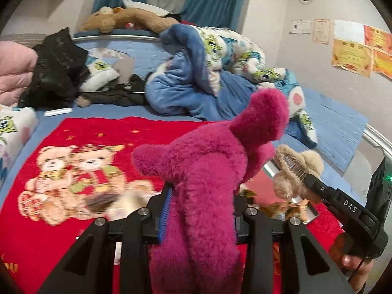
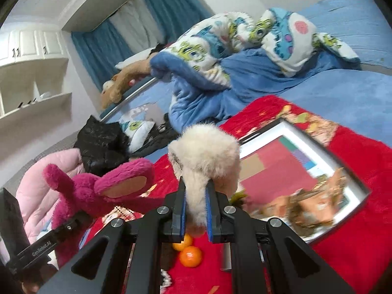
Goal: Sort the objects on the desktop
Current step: 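Lift both plushes and carry them toward the open black box, then lower both plushes into the black box and open both tools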
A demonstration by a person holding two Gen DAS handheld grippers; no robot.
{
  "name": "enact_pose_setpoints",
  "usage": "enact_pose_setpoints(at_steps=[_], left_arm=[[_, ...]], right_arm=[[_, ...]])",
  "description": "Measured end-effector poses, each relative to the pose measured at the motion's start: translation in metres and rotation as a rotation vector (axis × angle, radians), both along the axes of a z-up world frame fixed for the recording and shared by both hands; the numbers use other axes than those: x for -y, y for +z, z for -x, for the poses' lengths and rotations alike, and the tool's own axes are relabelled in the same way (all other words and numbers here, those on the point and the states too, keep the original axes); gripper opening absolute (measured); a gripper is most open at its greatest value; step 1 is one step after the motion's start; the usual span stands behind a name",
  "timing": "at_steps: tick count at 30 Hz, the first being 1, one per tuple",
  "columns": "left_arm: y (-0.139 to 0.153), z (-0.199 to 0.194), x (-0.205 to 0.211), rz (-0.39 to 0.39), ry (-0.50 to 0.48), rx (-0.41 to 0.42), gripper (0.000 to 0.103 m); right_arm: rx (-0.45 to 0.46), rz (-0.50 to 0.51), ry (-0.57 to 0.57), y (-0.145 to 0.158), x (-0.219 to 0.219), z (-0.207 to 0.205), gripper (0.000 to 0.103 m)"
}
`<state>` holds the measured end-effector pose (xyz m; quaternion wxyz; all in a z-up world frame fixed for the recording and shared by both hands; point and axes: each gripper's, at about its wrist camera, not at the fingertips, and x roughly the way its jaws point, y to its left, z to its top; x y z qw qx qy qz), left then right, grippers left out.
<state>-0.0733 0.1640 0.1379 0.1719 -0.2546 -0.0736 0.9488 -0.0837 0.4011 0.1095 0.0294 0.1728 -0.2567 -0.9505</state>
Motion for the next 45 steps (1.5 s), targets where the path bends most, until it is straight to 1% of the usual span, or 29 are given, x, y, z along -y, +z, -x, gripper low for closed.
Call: enact_pose_setpoints(at_steps=[6,13,15,20,24,28,31,34,36,39,43,45], left_arm=[[0.001,0.006,-0.061,-0.019,-0.065,-0.002,0.038],[-0.003,0.017,-0.110,-0.016,-0.095,0.002,0.038],[-0.005,0.022,-0.118,-0.014,-0.095,0.009,0.038],[-0.013,0.049,-0.134,-0.010,-0.077,0.040,0.038],[-0.019,0.076,-0.151,0.001,-0.070,0.056,0.038],[-0.023,0.107,-0.174,-0.005,-0.088,0.073,0.038],[-0.030,0.125,-0.190,-0.021,-0.095,0.090,0.038],[-0.044,0.142,-0.204,-0.028,-0.101,0.136,0.038],[-0.058,0.150,-0.213,-0.019,-0.106,0.182,0.038],[-0.077,0.154,-0.222,0.029,-0.098,0.204,0.038],[-0.081,0.157,-0.223,0.046,-0.096,0.218,0.038],[-0.086,0.160,-0.226,0.087,-0.082,0.247,0.039]], right_arm=[[-0.009,0.021,-0.063,-0.003,-0.047,-0.019,0.013],[0.014,0.007,-0.074,-0.009,-0.060,-0.014,0.013],[0.026,0.006,-0.082,-0.011,-0.063,-0.008,0.013],[0.046,0.054,-0.086,-0.022,-0.079,0.011,0.013],[0.112,0.080,-0.061,-0.035,-0.088,0.035,0.013],[0.135,0.045,-0.038,-0.037,-0.086,0.057,0.013],[0.150,0.038,-0.041,-0.042,-0.088,0.069,0.013],[0.180,0.039,-0.049,-0.052,-0.096,0.078,0.013],[0.179,0.066,-0.053,-0.059,-0.104,0.077,0.013],[0.169,0.099,-0.066,-0.059,-0.114,0.071,0.013],[0.163,0.125,-0.067,-0.059,-0.119,0.067,0.013],[0.162,0.122,-0.063,-0.059,-0.117,0.066,0.013]])
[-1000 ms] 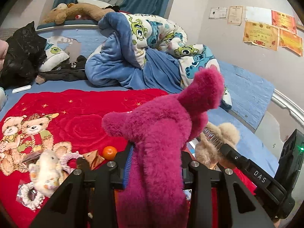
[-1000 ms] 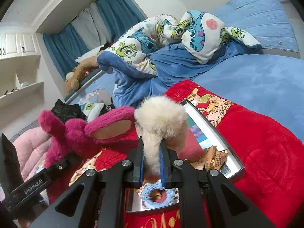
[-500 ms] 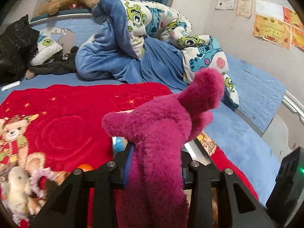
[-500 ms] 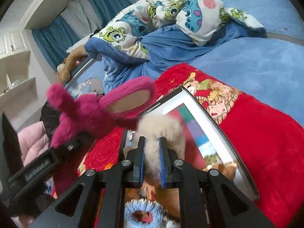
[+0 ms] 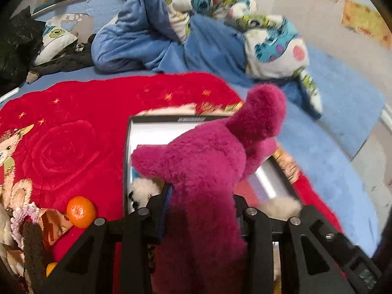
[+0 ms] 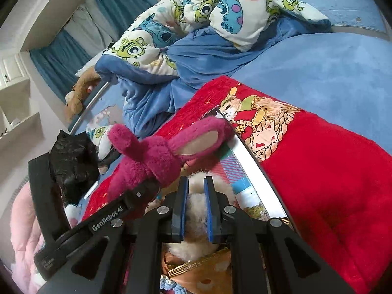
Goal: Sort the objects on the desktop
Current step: 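Lower both plushes into the black box and open both tools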
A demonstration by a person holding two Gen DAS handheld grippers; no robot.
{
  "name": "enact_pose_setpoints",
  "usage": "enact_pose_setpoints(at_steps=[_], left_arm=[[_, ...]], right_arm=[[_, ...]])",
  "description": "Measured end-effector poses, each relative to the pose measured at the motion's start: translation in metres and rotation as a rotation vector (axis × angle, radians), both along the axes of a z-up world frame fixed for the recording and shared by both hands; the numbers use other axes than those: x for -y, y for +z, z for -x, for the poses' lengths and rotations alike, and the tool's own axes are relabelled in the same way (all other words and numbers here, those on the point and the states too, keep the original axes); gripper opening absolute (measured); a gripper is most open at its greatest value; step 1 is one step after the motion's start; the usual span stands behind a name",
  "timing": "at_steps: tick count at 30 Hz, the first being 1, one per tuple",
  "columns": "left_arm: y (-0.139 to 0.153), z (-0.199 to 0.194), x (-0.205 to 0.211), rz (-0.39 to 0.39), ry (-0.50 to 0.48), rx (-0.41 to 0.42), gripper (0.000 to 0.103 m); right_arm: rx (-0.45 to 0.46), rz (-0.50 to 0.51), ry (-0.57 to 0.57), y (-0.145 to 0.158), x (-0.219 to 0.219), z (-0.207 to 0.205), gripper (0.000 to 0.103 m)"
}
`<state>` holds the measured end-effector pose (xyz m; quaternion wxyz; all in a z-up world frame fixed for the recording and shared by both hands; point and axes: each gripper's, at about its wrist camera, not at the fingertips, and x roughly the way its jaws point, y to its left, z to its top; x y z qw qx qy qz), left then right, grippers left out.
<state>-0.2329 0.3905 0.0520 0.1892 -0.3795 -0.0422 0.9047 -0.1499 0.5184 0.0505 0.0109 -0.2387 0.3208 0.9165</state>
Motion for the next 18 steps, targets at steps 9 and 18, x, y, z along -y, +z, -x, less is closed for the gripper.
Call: enact_pose_setpoints(at_steps=[9,18], left_arm=[[-0.024,0.001,-0.025,0.175,-0.021,0.072,0.045],[-0.012,-0.007,-0.024,0.118,-0.095,0.034,0.077]], right_arm=[[0.001,0.005,0.024,-0.003,0.008,0.001,0.016],[0.003,0.055,0.001,-0.004,0.001,-0.003,0.030]])
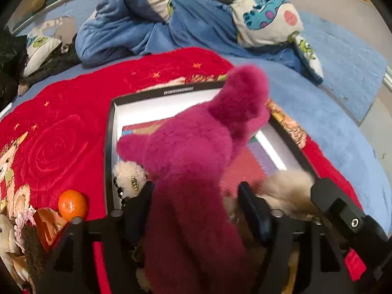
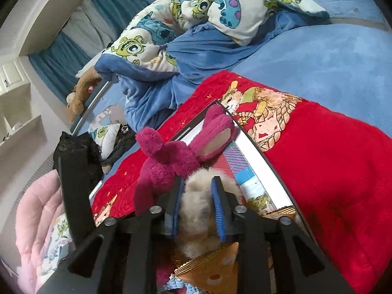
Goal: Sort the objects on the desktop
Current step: 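Lower both plushes into the black box and open both tools, then withdraw both tools from the box back over the quilt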
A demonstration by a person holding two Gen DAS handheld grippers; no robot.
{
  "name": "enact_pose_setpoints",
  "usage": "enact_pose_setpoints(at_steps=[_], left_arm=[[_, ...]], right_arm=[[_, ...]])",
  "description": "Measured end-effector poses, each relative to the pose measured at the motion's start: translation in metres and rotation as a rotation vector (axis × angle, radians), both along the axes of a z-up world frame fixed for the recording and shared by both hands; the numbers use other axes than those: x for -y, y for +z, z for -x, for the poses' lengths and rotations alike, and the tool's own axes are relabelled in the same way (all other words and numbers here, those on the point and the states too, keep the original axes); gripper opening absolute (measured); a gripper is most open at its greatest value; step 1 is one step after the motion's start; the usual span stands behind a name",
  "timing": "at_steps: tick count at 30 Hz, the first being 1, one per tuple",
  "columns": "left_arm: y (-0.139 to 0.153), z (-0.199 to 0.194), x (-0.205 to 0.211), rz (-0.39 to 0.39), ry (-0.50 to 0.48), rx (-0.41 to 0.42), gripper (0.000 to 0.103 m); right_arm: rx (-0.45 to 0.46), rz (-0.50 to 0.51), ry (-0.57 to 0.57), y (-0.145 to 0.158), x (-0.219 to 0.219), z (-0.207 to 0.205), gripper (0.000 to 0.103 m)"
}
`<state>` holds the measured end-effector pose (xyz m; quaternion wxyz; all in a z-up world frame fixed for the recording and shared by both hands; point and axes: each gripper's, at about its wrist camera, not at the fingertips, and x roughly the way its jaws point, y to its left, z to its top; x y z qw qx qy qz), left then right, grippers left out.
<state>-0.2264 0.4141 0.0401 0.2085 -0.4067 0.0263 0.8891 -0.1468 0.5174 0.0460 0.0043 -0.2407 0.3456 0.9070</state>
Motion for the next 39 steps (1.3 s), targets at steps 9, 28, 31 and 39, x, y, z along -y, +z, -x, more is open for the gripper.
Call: enact_pose_setpoints(at_steps=[9,28,31,39], left_arm=[[0.019,-0.018,0.005,0.039,0.023,-0.152,0.101],[0.042,-0.031,0.028,-0.037,0.022,-0.166,0.103],[0.053,-0.041,0.040,-0.031,0.024,-0.192,0.103],[0.089,-0.068,0.114,-0.044,0.057,-0.252,0.103]], right_arm=[[-0.096,0.055,0.021,0.017,-0.003,-0.015,0.103],[-0.174,0.065,0.004,0.031,-0.004,-0.024,0.103],[-0.186,0.030,0.009,0.039,0.003,-0.028,0.103],[-0.225,-0.020,0.037,0.058,0.038,-0.044,0.103]])
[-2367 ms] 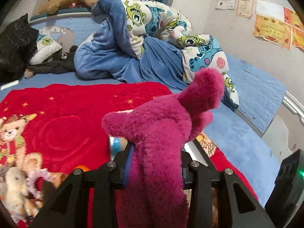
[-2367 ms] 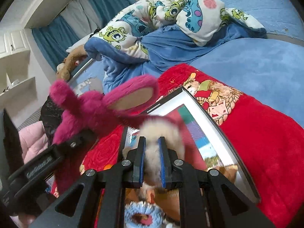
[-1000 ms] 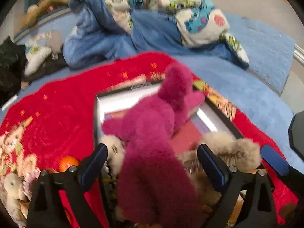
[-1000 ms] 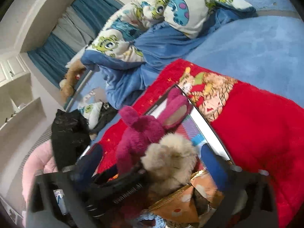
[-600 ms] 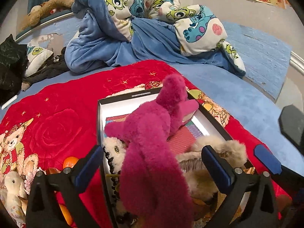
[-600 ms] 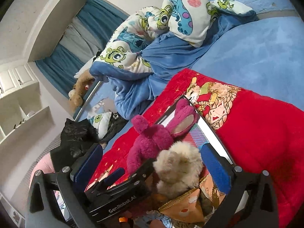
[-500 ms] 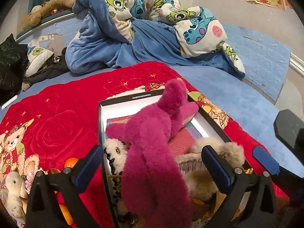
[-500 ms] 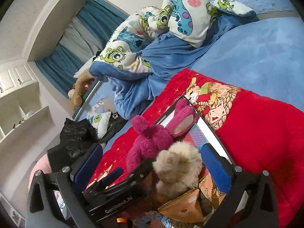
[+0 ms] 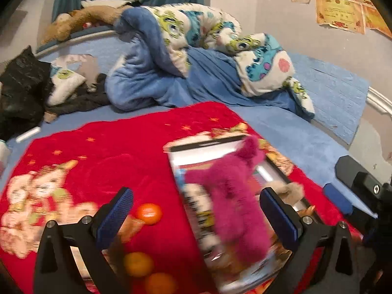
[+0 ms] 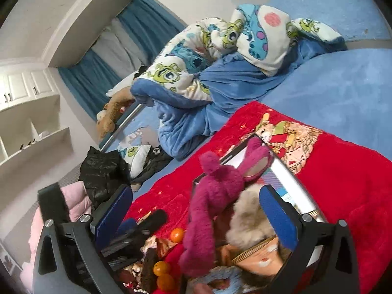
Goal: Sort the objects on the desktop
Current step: 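Withdraw both tools from the box back over the quilt, then reach the right tool to the black lace scrunchie while the left tool reaches the white lace scrunchie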
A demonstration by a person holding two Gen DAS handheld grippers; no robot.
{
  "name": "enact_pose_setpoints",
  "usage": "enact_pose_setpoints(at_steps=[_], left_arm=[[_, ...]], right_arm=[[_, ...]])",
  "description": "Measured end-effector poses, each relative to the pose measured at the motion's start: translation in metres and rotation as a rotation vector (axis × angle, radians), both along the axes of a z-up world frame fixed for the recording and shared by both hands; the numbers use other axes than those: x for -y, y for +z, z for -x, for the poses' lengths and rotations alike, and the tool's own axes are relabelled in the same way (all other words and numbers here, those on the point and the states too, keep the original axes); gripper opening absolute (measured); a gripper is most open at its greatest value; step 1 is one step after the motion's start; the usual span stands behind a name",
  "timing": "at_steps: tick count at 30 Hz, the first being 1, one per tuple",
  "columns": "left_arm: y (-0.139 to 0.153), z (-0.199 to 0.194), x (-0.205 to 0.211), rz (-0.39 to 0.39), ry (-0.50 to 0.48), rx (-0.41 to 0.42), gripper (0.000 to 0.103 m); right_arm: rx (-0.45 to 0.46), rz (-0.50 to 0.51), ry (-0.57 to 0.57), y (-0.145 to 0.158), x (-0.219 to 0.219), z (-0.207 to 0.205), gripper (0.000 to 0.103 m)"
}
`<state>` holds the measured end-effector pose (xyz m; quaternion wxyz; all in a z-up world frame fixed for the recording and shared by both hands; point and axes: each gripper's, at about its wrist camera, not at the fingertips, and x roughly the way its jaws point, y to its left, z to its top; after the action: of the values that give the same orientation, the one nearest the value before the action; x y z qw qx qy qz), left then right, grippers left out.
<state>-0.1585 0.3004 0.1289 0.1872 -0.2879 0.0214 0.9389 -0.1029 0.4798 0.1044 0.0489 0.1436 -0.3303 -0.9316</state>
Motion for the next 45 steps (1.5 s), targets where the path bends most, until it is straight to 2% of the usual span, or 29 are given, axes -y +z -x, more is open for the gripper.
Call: enact_pose_setpoints(at_steps=[4,9,12,18,21,26,31,34,37,41,45], left_arm=[[0.013,-0.020,0.063,0.066,0.054,-0.037,0.103],[0.024,-0.047,0.167,0.073,0.148,-0.034,0.103],[0.027,-0.067,0.228,0.087,0.242,-0.057,0.103],[0.012,-0.093,0.307,-0.012,0.319,-0.061,0.103],[-0.002,-0.098,0.328,-0.067,0.354,-0.068,0.103],[-0.023,-0.088,0.338,-0.084,0.355,-0.005,0.103],[-0.057,-0.077,0.332,-0.011,0.338,0.062,0.103],[-0.069,-0.075,0.326,0.009,0.327,0.089,0.103],[-0.076,-0.074,0.318,0.021,0.302,0.105,0.103],[-0.083,-0.073,0.305,0.031,0.275,0.115,0.103],[-0.091,-0.067,0.286,0.047,0.258,0.133,0.103]], right_arm=[[-0.012,-0.034,0.024,0.007,0.025,-0.006,0.103],[-0.028,-0.165,0.049,0.025,0.063,-0.020,0.103],[-0.052,-0.183,0.082,0.032,0.085,-0.028,0.103],[-0.069,-0.201,0.167,0.034,0.153,-0.026,0.103],[-0.061,-0.206,0.224,0.027,0.194,-0.021,0.103],[-0.045,-0.230,0.298,0.016,0.239,-0.014,0.103],[-0.020,-0.240,0.353,-0.003,0.268,-0.018,0.103],[0.006,-0.289,0.366,-0.014,0.286,-0.016,0.103],[0.036,-0.318,0.348,-0.020,0.288,-0.012,0.103],[0.105,-0.285,0.311,-0.031,0.276,-0.001,0.103],[0.182,-0.293,0.282,-0.042,0.261,0.007,0.103]])
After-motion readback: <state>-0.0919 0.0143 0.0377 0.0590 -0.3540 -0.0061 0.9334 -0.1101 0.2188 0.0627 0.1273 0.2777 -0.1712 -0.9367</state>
